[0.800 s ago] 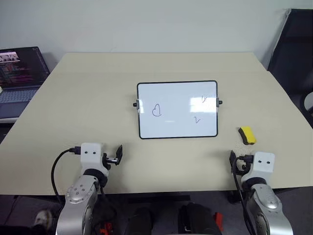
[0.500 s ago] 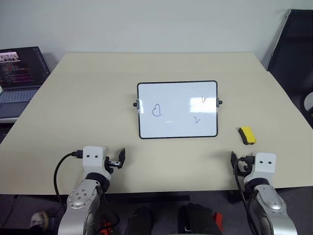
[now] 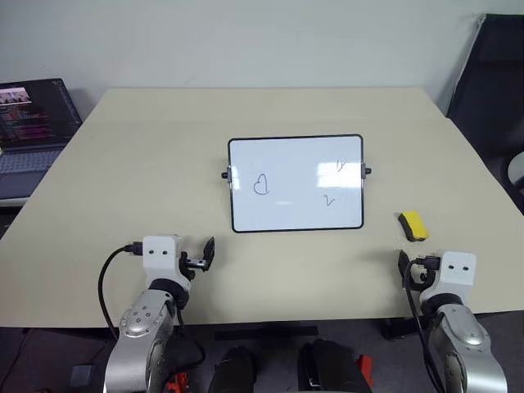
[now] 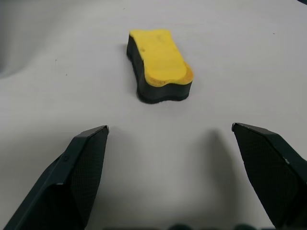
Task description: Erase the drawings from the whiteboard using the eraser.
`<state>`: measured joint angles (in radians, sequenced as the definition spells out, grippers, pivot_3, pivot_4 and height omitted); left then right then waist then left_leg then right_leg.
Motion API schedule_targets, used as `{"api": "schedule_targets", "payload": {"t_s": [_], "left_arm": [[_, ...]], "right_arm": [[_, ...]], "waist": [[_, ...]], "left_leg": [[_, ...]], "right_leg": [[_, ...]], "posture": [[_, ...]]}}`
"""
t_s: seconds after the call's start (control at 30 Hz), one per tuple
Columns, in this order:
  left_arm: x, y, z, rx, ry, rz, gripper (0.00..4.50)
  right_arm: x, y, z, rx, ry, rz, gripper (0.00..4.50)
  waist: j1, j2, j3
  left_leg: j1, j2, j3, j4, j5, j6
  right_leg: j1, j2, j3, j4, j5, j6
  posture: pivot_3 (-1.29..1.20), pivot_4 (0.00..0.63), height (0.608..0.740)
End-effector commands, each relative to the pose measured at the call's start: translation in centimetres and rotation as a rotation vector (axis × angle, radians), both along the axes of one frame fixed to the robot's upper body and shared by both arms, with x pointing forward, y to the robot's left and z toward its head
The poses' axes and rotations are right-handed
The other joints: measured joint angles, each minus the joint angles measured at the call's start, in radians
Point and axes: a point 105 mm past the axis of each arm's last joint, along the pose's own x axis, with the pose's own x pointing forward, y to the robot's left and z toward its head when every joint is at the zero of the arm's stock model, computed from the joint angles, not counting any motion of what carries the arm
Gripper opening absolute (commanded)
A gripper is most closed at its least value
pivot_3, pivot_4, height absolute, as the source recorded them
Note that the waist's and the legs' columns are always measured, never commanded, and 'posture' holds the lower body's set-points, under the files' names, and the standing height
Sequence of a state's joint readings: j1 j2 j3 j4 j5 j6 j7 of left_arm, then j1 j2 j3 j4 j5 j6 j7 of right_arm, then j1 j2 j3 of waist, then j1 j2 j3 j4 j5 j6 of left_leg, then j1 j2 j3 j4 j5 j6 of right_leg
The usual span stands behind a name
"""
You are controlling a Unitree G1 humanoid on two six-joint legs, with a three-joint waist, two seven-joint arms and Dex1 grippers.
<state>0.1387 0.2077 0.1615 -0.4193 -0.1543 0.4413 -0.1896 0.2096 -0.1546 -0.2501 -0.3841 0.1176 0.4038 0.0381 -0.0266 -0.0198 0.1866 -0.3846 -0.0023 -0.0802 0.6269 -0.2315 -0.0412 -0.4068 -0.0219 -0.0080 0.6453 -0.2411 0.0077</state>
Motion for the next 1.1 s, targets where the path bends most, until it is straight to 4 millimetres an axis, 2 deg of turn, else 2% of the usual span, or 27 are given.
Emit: {"api": "schedule_targets", "payload": {"t_s": [0.03,0.13,0.23,0.43,0.6,0.67,0.83,1.1], "left_arm": [[0.4,-0.1,1.7,0.016,-0.070,-0.010,4.50],[0.4,-0.1,1.9,0.013,-0.074,-0.010,4.50],[0.7,-0.6,2.3,0.010,-0.083,-0.028,4.50],[2.0,-1.0,4.6,0.037,-0.150,-0.115,4.50],[2.8,-5.3,7.3,-0.017,-0.224,-0.476,4.50],[2.9,-6.7,7.8,0.000,-0.227,-0.592,4.50],[2.4,-9.9,7.7,0.023,-0.216,-0.858,4.50],[2.2,-13.2,7.5,0.061,-0.208,-1.144,4.50]], "right_arm": [[0.3,0.0,0.9,0.004,-0.043,-0.012,4.46],[0.5,0.3,0.9,-0.002,-0.047,0.002,4.46],[0.7,-0.2,1.1,-0.010,-0.052,-0.008,4.46],[1.0,-1.3,2.0,-0.019,-0.069,-0.028,4.46],[1.6,-2.1,3.3,-0.029,-0.095,-0.030,4.46],[1.9,-2.3,3.7,-0.025,-0.103,-0.028,4.46],[2.9,-2.2,4.0,-0.003,-0.099,0.021,4.46],[4.8,-2.6,4.1,0.017,-0.062,0.079,4.46]], "waist": [[0.001,0.000,0.000],[0.001,0.000,0.000],[0.001,0.000,0.000],[0.002,0.000,0.000],[0.001,0.000,0.000],[0.001,0.000,0.000],[-0.001,0.000,0.000],[-0.001,0.000,0.000]], "left_leg": [[0.000,0.000,0.000,0.000,0.000,0.000],[0.000,-0.001,0.000,0.000,0.000,0.000],[0.000,-0.001,0.000,0.000,0.000,0.000],[0.000,-0.002,0.000,0.000,0.000,0.000],[0.000,-0.004,0.000,0.000,0.000,0.000],[0.000,-0.004,0.000,0.000,0.000,0.000],[0.000,-0.004,0.001,0.000,0.000,0.000],[0.000,-0.005,0.001,0.000,0.000,0.000]], "right_leg": [[0.000,0.000,0.000,0.000,0.000,0.000],[0.000,0.000,0.000,0.000,0.000,0.000],[0.000,0.000,0.000,0.000,0.000,0.000],[0.000,0.001,0.000,0.000,0.000,0.000],[0.000,0.002,0.000,0.001,0.000,0.001],[0.000,0.002,0.000,0.001,0.001,0.001],[0.000,0.003,0.000,0.001,0.004,0.006],[0.000,0.003,0.000,0.002,0.004,0.006]], "posture": [[0.00,0.150,0.740],[0.00,0.150,0.740],[0.00,0.150,0.740],[0.00,0.150,0.740],[0.00,0.150,0.740],[0.00,0.150,0.740],[0.00,0.150,0.740],[0.00,0.150,0.740]]}}
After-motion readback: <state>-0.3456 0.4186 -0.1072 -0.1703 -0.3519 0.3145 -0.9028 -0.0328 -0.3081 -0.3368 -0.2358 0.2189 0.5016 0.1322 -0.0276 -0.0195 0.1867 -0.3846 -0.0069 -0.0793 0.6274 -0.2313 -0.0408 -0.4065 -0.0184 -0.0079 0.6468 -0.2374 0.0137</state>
